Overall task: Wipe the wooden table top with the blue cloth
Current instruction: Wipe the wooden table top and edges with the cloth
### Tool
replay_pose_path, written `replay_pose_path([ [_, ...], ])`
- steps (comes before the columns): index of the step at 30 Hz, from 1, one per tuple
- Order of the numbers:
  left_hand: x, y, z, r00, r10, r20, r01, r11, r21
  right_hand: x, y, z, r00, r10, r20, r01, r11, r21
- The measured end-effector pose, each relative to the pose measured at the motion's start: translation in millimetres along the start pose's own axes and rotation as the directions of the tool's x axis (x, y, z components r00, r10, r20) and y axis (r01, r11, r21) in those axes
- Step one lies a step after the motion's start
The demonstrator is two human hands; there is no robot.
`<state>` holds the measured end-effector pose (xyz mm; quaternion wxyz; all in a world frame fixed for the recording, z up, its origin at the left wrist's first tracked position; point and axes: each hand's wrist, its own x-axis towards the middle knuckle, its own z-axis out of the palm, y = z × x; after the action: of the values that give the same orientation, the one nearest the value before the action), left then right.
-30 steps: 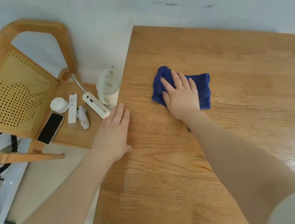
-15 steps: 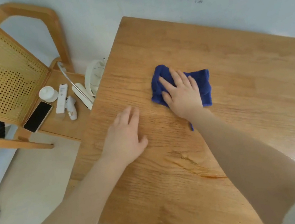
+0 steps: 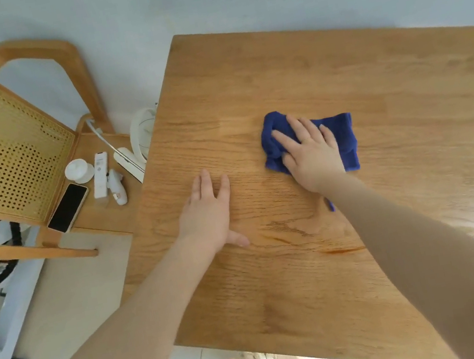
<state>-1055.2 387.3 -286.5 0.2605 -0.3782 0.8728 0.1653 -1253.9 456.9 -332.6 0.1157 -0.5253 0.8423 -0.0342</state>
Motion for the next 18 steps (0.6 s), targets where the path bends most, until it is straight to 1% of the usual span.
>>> replay_pose_path([
  [1,0,-1,0,1.000,0.006,-0.001,-0.006,1.000,-0.002,7,1,-1,0.998,0.068,-0.013,-0.068,0.998,-0.004],
  [3,-1,-3,1,1.000,0.014,-0.003,-0.014,1.000,-0.007,5,-2,-1,0.995,0.097,-0.020,-0.097,0.995,-0.013],
  [5,-1,-3,2,1.000,0.021,-0.008,-0.021,1.000,-0.010,-19,-9,6,0.998,0.062,-0.016,-0.062,0.998,-0.031],
  [7,-1,-3,3,1.000,0.023,-0.006,-0.023,1.000,-0.018,-54,-20,14,0.999,-0.010,-0.034,0.009,0.999,-0.049],
  [9,0,-3,2,1.000,0.022,0.000,-0.022,0.999,-0.036,-79,-24,17,0.997,-0.080,-0.007,0.080,0.995,-0.053],
  [11,1,-3,1,1.000,0.024,0.002,-0.024,0.998,-0.050,-78,-16,13,0.989,-0.150,0.020,0.150,0.988,-0.043],
  [13,2,-4,1,0.999,0.034,0.008,-0.034,0.998,-0.048,-64,-5,8,0.987,-0.159,0.034,0.160,0.986,-0.042],
  [14,3,-5,2,0.999,0.038,0.011,-0.038,0.998,-0.047,-55,-2,7,0.993,-0.120,0.017,0.120,0.992,-0.039],
  [16,5,-6,3,0.999,0.044,0.009,-0.044,0.998,-0.043,-36,0,5,0.999,0.038,-0.019,-0.038,0.999,-0.031],
  [18,5,-7,3,0.999,0.050,0.003,-0.050,0.998,-0.039,-24,-3,5,0.985,0.163,-0.054,-0.164,0.986,-0.013],
])
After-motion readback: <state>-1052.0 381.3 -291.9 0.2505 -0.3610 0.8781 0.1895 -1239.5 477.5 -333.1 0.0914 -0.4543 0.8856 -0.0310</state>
